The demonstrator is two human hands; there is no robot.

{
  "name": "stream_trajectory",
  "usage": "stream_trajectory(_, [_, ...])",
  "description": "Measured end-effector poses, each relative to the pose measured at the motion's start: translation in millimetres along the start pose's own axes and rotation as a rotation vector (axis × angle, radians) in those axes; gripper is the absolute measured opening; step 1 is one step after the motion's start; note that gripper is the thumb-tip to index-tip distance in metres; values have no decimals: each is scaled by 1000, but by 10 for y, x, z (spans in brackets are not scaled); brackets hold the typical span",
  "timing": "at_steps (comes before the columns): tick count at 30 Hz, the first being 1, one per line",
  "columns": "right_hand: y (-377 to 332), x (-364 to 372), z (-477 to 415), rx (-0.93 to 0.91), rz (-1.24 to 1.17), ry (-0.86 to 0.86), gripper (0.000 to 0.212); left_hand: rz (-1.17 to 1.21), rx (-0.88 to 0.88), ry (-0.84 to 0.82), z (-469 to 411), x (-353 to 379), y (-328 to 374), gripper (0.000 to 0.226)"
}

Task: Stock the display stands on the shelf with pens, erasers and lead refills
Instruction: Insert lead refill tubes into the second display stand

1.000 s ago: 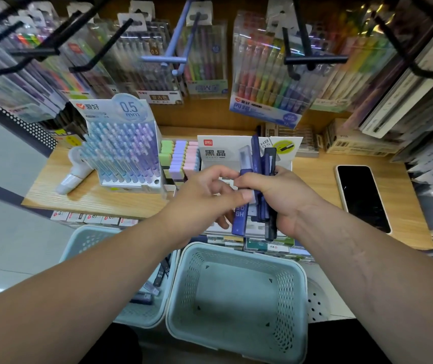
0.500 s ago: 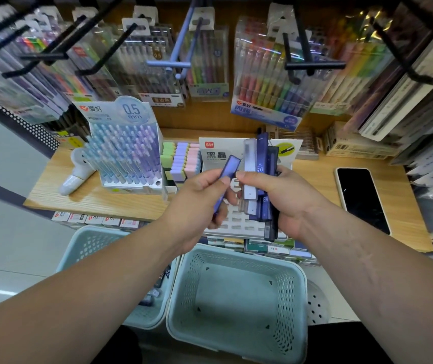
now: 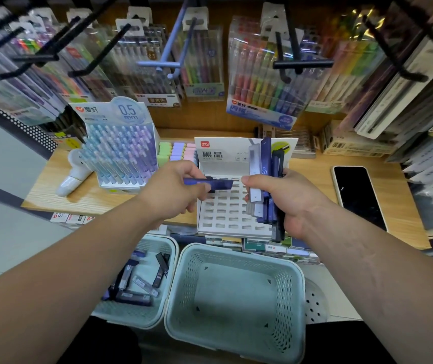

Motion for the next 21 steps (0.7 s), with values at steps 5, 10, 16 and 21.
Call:
stream_trajectory(5, [13, -13, -8, -14, 23, 7, 86, -171, 124, 70, -117, 13, 72, 12])
stream_trajectory(10, [7, -78, 17, -17, 9, 2, 54, -566, 327, 1, -270, 44, 159, 20])
stream_trajectory(16, [-16, -141, 54, -15, -2, 1, 48, -658, 430, 199, -365, 49, 246, 14])
stream_trajectory(21, [-26, -188, 133, -3, -25, -14, 37, -629, 399, 271, -417, 92, 207, 12])
Point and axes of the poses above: each hand's wrist, its own z-axis away from the middle knuckle, its own x-axis out of the palm, y = z × x, the point moved 3 cm from there along -z, towards the middle knuckle, and after that the axes turned 7 degrees about x, right-handed, at the moved point
